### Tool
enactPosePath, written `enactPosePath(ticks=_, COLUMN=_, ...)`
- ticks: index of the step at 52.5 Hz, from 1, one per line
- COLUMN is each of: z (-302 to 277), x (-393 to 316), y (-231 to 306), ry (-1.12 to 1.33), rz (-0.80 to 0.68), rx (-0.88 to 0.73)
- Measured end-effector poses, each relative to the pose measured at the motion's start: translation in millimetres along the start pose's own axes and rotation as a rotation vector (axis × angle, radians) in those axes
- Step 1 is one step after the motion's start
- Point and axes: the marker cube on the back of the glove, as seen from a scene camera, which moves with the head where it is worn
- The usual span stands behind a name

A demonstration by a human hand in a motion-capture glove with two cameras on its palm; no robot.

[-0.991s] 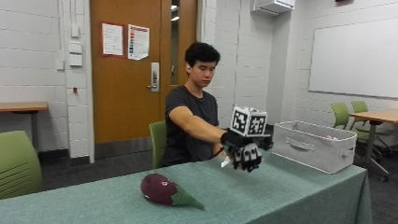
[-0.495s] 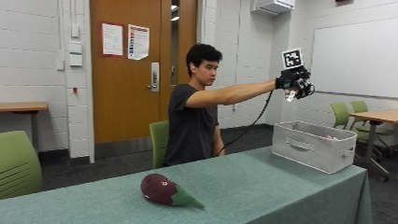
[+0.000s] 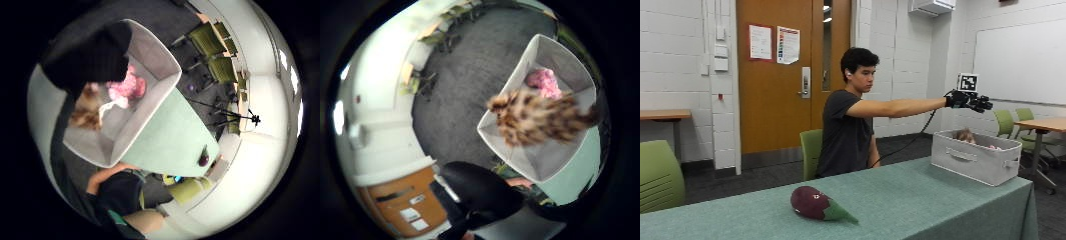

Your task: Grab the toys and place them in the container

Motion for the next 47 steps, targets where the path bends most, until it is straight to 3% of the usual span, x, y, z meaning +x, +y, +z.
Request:
enactPosePath(ticks=7, z=-16.5, x=4.6, y=10.4, ry=0.034, rz=-0.073, rx=0.07)
enactPosePath(ticks=11, z=-21.6, x=-42.9, y=13.5, ry=0.056, rz=-0.012, rx=0.077)
enactPosePath(ticks=17, z=-28.5, x=-21.7, y=27.2, ry=0.071, rz=0.072, rx=0.079)
enactPosePath(ticks=25, z=-45.6, x=74.2, y=86.2, ry=0.111, rz=0.082, rx=0.119)
enactPosePath(ticks=47, z=-38.0, x=338.0, y=268.5, ry=0.147, rz=0.501, rx=0.121)
